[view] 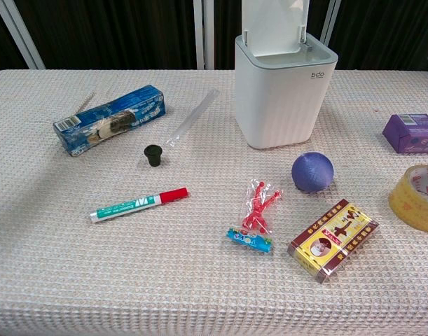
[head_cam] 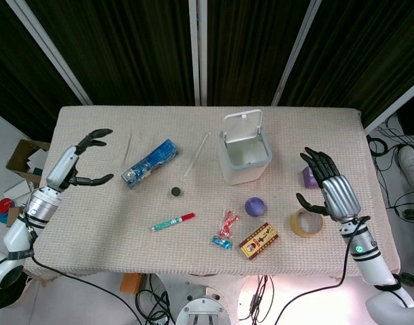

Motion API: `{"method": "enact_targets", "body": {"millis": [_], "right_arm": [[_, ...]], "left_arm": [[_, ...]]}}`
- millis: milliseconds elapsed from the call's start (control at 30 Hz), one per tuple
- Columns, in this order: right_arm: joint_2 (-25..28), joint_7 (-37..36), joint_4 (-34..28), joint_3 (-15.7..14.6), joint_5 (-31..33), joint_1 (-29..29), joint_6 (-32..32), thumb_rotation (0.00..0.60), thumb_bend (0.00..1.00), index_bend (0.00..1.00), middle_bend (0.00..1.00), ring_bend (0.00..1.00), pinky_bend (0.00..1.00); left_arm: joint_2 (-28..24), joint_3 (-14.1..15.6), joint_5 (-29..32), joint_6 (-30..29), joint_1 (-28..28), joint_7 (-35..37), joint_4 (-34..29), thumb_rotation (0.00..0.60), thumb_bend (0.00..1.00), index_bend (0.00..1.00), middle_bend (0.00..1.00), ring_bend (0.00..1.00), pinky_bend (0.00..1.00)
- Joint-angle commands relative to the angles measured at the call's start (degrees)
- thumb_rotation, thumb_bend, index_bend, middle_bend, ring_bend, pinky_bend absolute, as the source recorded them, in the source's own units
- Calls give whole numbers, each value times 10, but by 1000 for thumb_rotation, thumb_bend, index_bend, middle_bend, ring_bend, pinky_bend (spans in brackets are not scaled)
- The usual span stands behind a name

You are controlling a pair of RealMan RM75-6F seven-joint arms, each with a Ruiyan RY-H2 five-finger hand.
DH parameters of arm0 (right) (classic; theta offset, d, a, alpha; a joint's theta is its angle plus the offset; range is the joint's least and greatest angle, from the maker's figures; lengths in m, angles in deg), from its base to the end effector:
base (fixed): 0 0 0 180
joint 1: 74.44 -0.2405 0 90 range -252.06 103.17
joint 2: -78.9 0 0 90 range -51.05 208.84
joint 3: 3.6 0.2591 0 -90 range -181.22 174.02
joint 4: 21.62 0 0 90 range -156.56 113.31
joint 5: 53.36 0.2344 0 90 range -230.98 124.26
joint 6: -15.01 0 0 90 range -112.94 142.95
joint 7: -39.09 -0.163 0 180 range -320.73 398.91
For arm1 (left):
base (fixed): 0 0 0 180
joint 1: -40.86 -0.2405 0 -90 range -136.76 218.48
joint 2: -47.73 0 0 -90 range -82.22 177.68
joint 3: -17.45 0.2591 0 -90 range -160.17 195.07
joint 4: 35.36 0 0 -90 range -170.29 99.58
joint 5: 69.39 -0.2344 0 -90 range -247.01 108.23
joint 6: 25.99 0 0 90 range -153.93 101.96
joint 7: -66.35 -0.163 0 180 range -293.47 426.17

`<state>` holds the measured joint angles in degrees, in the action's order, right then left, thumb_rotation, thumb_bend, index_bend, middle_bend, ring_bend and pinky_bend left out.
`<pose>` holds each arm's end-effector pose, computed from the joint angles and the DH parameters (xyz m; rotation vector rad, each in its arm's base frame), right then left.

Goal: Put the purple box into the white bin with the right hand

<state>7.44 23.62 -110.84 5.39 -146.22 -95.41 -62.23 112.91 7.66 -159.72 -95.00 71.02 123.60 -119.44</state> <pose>-0.2263 -0.3000 0.0918 1.5799 -0.9764 1.3894 -0.2209 0.3591 0.1245 -1.4586 -1.5185 -1.6799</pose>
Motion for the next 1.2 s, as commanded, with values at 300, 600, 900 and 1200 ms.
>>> {"method": "enact_targets", "body": {"millis": [300, 600, 900, 1200], "right_arm": [[-4, 16, 5, -17, -2, -4, 2, 600, 283, 0, 0, 0, 0], [1, 52, 18, -18, 24, 0, 6, 600, 276, 0, 0, 0, 1], [50, 249, -4, -7, 199, -12, 135, 600, 258, 0, 0, 0, 1], [20, 292, 75, -9, 283, -61, 249, 600, 258, 0, 0, 0, 0]], "left_arm": [[1, 12, 0, -8, 4, -23, 0, 467, 174, 117, 118, 118, 228], [1, 19, 3, -9, 5, -24, 5, 465, 174, 118, 118, 118, 228], [8, 34, -4, -28, -6, -29, 22, 466, 174, 117, 118, 118, 228], [12, 48, -3, -36, -17, -66, 35, 468, 174, 117, 118, 117, 228]]}}
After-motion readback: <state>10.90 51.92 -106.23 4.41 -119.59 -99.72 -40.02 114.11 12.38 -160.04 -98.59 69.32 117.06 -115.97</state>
